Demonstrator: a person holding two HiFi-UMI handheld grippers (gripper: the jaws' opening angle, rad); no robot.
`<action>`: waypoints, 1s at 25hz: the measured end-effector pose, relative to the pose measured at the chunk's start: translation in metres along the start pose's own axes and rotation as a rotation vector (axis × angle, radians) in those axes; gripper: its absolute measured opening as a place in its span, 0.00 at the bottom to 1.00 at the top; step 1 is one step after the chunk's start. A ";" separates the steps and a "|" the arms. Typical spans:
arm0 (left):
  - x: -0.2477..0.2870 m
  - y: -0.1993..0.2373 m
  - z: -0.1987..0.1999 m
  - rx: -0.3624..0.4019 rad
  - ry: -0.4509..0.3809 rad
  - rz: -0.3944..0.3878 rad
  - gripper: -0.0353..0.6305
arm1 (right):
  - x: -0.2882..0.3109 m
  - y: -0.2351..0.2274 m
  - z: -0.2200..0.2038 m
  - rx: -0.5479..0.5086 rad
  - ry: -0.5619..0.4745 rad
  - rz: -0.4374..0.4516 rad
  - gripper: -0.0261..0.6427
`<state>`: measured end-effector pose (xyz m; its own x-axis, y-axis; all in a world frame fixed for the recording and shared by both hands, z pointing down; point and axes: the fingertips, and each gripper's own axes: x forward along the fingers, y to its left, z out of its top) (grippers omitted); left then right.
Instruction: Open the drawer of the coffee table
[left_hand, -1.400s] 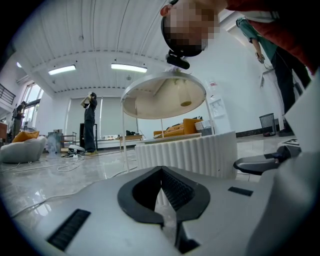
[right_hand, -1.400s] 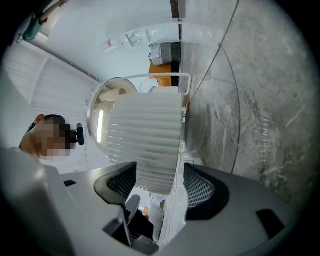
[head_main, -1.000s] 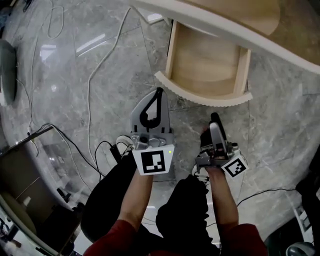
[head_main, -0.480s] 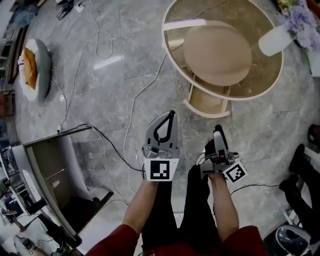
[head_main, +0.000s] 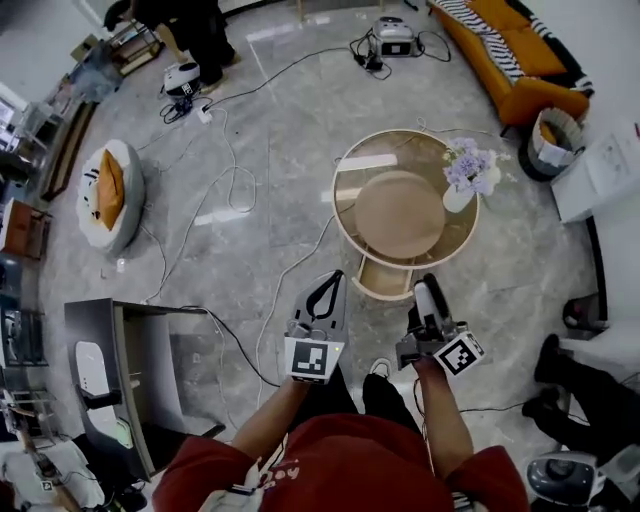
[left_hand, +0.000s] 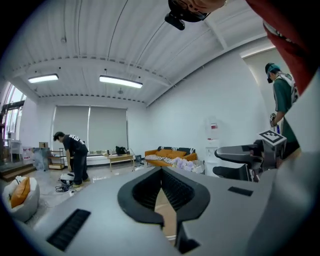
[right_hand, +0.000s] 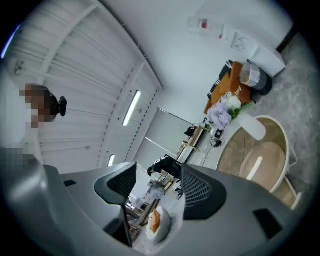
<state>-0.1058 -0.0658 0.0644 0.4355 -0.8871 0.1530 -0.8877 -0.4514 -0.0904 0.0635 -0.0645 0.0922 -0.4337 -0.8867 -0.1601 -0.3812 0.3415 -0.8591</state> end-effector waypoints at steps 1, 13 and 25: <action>-0.005 -0.005 0.015 0.018 -0.010 -0.006 0.07 | -0.004 0.015 0.014 -0.056 -0.005 -0.006 0.47; -0.053 -0.054 0.085 0.094 -0.122 0.017 0.07 | -0.079 0.081 0.097 -0.797 -0.048 -0.288 0.47; -0.073 -0.065 0.092 0.082 -0.147 0.098 0.07 | -0.098 0.092 0.096 -0.930 -0.052 -0.238 0.35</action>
<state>-0.0659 0.0196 -0.0315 0.3700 -0.9290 -0.0052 -0.9144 -0.3631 -0.1790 0.1498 0.0242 -0.0178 -0.2331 -0.9698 -0.0722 -0.9594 0.2414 -0.1459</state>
